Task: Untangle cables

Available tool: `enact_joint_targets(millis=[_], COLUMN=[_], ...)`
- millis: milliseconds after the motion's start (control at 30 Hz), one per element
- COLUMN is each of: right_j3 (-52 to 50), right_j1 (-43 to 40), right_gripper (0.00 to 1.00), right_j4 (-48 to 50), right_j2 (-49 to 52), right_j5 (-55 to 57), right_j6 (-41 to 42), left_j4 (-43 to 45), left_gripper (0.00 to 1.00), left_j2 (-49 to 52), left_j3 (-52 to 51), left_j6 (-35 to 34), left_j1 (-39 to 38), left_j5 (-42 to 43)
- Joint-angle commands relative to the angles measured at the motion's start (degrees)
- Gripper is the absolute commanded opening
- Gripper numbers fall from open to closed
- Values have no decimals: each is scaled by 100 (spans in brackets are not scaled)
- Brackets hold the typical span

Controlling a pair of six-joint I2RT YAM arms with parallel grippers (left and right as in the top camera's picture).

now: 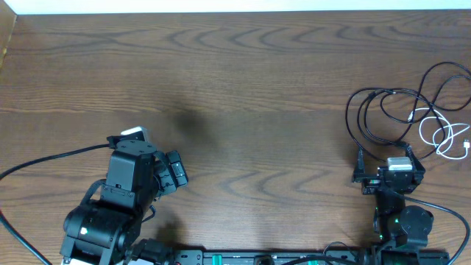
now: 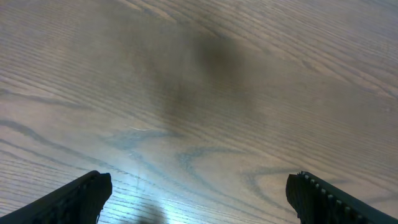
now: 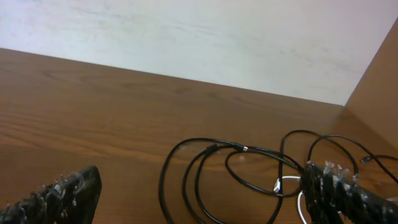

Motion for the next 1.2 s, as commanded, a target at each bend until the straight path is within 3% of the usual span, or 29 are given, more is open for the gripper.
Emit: enact_joint_targets(millis=[0,333,800,1167], right_j3=[-7,-7,-7,-7], right_j1=[44,44,44,44], right_gripper=[99,99,99,99], right_j4=[-26,-26,-26,-26], right_j2=[-37,-37,-37,-37], right_j5=[-15,-15,-13,-15], right_j6=[2,2,2,2], left_j4=[-7,407,1974,3386], left_gripper=[95,95,95,95], left_j2=[2,-391,-2697,-3654], left_j3=[-46,-271,-2555,-3635], left_j6=[-55,673,1005,2293], left_j1=[-11,350,1333,1353], left_j5=[-15,-203,-186,216])
